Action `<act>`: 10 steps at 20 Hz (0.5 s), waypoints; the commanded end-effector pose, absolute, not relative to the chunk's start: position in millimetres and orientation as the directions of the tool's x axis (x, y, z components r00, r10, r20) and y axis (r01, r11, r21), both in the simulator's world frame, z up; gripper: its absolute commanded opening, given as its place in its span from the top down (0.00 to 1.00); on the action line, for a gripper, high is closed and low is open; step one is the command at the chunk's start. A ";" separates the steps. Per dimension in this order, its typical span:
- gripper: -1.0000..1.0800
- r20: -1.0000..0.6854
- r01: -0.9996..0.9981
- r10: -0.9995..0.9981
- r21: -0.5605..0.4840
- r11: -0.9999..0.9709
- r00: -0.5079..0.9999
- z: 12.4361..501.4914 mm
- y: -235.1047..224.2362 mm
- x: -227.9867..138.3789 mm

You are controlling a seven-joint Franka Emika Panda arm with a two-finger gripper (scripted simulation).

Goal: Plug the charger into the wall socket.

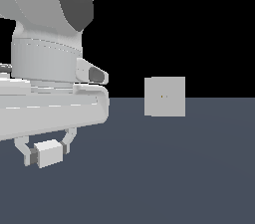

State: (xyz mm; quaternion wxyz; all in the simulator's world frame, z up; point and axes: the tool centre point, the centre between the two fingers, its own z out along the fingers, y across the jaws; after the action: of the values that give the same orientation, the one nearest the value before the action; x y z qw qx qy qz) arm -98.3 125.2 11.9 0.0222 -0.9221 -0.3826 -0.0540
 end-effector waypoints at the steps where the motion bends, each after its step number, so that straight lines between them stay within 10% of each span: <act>1: 1.00 0.117 0.708 0.703 0.000 -0.706 0.701 11.6 125.2 -98.3; 10: 1.00 0.117 0.697 0.692 0.001 -0.717 0.712 13.5 122.6 -95.7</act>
State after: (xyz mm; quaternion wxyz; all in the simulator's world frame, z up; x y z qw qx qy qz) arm -97.2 124.3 12.5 0.0221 -0.9234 -0.3792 -0.0541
